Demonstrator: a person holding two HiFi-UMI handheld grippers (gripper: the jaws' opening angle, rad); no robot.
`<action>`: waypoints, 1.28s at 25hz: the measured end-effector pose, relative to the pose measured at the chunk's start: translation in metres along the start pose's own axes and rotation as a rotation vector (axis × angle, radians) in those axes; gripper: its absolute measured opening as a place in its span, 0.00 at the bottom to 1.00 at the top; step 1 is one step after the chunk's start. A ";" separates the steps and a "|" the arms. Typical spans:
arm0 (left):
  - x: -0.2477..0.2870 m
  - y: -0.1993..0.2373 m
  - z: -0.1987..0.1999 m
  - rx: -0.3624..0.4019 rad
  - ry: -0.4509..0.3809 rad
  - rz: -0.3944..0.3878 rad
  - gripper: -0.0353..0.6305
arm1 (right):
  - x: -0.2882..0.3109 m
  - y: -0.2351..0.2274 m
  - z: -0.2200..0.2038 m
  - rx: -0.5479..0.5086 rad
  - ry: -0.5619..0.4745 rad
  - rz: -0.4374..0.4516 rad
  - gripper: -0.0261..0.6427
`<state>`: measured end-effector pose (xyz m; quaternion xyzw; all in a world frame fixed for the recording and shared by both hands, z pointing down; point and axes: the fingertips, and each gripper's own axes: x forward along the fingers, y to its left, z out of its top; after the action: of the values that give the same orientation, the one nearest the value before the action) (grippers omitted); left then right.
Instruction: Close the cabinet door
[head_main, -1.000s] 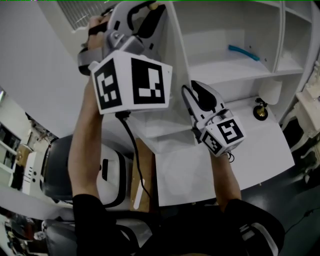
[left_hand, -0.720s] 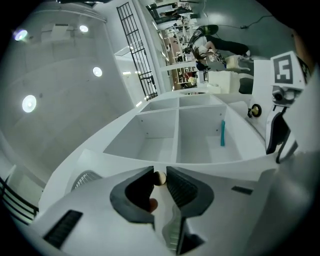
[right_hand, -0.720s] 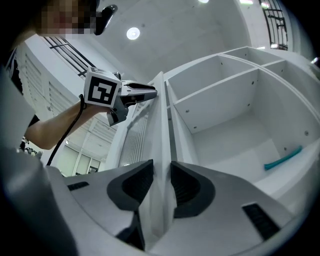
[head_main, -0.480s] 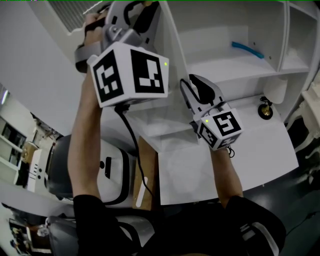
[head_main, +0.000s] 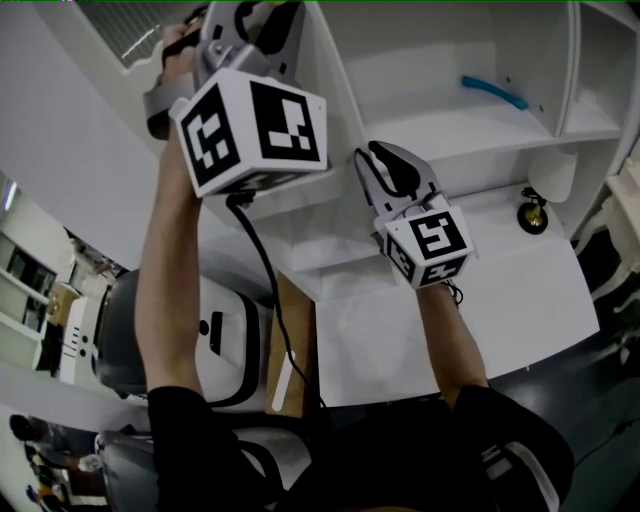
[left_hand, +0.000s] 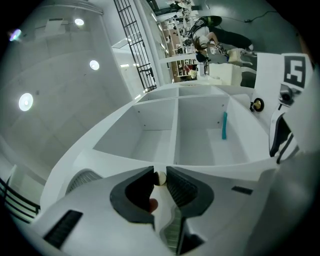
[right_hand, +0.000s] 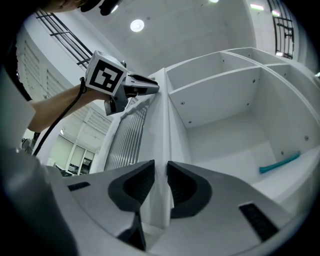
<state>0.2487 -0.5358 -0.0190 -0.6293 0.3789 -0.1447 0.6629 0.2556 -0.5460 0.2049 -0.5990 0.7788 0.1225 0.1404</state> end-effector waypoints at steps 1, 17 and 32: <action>0.001 0.000 -0.001 -0.004 0.003 0.000 0.19 | 0.001 -0.001 -0.001 -0.004 0.004 -0.001 0.18; 0.007 0.001 -0.005 -0.102 0.009 0.029 0.18 | 0.008 -0.005 -0.007 0.014 0.032 0.002 0.17; -0.029 -0.008 -0.022 -0.391 -0.012 0.150 0.18 | 0.011 -0.001 -0.007 -0.061 0.106 0.016 0.17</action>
<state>0.2160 -0.5335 -0.0003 -0.7168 0.4416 -0.0146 0.5394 0.2539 -0.5585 0.2077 -0.6024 0.7858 0.1154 0.0796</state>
